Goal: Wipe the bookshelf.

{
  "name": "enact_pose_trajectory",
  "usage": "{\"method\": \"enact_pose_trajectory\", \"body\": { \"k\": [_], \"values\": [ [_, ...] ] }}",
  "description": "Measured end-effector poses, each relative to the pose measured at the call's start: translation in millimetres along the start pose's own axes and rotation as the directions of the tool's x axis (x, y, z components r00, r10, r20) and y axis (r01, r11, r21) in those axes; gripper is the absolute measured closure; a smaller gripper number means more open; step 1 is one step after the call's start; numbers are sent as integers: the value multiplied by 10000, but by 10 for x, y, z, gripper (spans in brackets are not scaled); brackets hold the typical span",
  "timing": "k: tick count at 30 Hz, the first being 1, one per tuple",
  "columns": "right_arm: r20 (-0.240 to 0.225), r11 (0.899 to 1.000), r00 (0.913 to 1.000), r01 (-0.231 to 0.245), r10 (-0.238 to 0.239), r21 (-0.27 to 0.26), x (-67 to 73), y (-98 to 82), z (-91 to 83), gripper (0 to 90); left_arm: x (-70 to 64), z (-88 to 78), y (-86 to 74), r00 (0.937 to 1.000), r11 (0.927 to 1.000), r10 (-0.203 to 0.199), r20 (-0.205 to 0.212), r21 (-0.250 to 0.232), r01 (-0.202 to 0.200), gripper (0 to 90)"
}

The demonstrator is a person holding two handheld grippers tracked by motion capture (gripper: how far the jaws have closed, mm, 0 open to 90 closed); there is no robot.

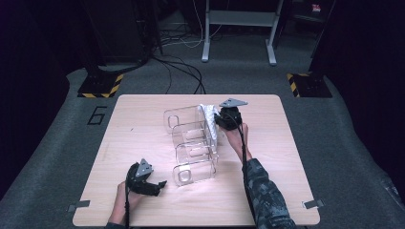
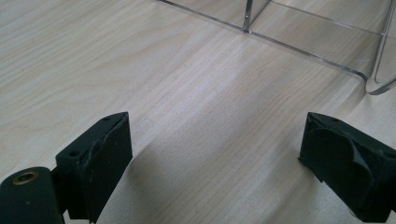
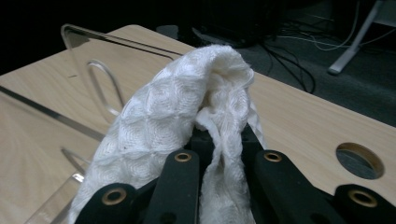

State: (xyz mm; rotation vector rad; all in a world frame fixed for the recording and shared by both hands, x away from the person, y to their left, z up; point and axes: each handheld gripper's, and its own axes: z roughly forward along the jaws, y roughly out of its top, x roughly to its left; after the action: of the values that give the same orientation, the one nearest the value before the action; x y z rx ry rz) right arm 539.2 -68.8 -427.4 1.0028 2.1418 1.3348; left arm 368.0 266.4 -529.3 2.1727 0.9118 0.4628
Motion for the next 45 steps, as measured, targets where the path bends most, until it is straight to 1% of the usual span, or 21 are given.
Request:
{"method": "enact_pose_trajectory", "body": {
  "k": [3, 5, 6, 7, 8, 9, 11, 12, 13, 15, 16, 19, 28, 30, 32, 37, 40, 41, 42, 44, 45],
  "values": [
    [-350, 10000, 9994, -21, 21, 20, 3, -4, -41, 839, 5, 2, 1, 10000, 10000, -20, 14, 17, 20, 91],
    [-447, 9999, 9989, 108, -107, 18, 7, -19, -76, 839, 15, 3, 3, 10000, 10000, -61, 39, 45, 61, 91],
    [-536, 10000, 9985, 51, -49, 25, 10, -32, -97, 839, 27, 4, 3, 9999, 10000, -22, 102, 95, 21, 91],
    [-564, 10000, 9984, 35, -33, 48, 17, -46, -117, 839, 25, 13, 0, 10000, 10000, -94, 27, 9, 94, 91],
    [-611, 10000, 9981, 39, -35, 52, 24, -62, -137, 839, 32, 10, 3, 9999, 9999, -99, 123, 69, 98, 91],
    [-631, 9999, 9979, 124, -120, 69, 29, -82, -158, 838, 26, 17, -1, 9999, 9999, -107, 27, -34, 107, 91],
    [-708, 9999, 9974, 123, -117, 77, 41, -117, -197, 839, 25, 16, -1, 9999, 9999, -106, 28, -27, 106, 91],
    [-718, 9999, 9973, 153, -147, 77, 48, -134, -216, 838, 26, 17, -1, 9999, 9999, -109, 35, -24, 109, 90],
    [-724, 9999, 9974, 37, -28, 119, 65, -153, -238, 838, 25, 16, -1, 9999, 9999, -110, 30, -26, 110, 90],
    [-750, 9997, 9970, 214, -207, 81, 72, -180, -276, 838, 28, 18, -1, 9999, 9999, -116, 41, -23, 116, 90],
    [-768, 9997, 9968, 239, -232, 86, 83, -193, -298, 838, 34, 12, 2, 9999, 9999, -108, 129, 61, 107, 90],
    [-749, 9997, 9969, 236, -227, 117, 116, -235, -367, 838, 37, 11, 5, 9995, 9996, -230, 205, 153, 227, 89],
    [-750, 9994, 9966, 331, -326, 48, 206, -342, -597, 838, 42, 11, 6, 9996, 9996, -210, 201, 173, 207, 86],
    [-796, 9996, 9964, 288, -284, 36, 235, -364, -644, 839, 42, 11, 6, 9996, 9996, -212, 196, 171, 208, 86],
    [-804, 9989, 9957, 461, -462, -39, 252, -384, -684, 839, 43, 11, 6, 9996, 9996, -207, 195, 177, 203, 85],
    [-937, 9981, 9938, 582, -598, -200, 319, -452, -815, 839, 44, 11, 6, 9996, 9996, -204, 206, 186, 200, 85],
    [-1005, 9983, 9934, 520, -545, -268, 356, -502, -893, 839, 44, 11, 6, 9996, 9996, -203, 205, 187, 200, 85],
    [-1029, 9979, 9929, 575, -604, -309, 358, -516, -908, 840, 45, 11, 6, 9996, 9996, -199, 205, 190, 196, 85],
    [-987, 9986, 9939, 464, -489, -269, 374, -548, -944, 840, 44, 11, 6, 9996, 9996, -205, 206, 188, 201, 85],
    [-906, 9984, 9946, 476, -501, -303, 362, -579, -977, 840, 45, 11, 6, 9996, 9996, -204, 208, 188, 200, 85],
    [-882, 9988, 9954, 359, -387, -339, 364, -597, -1002, 840, 45, 11, 6, 9996, 9996, -202, 206, 191, 198, 85]
  ]
}}
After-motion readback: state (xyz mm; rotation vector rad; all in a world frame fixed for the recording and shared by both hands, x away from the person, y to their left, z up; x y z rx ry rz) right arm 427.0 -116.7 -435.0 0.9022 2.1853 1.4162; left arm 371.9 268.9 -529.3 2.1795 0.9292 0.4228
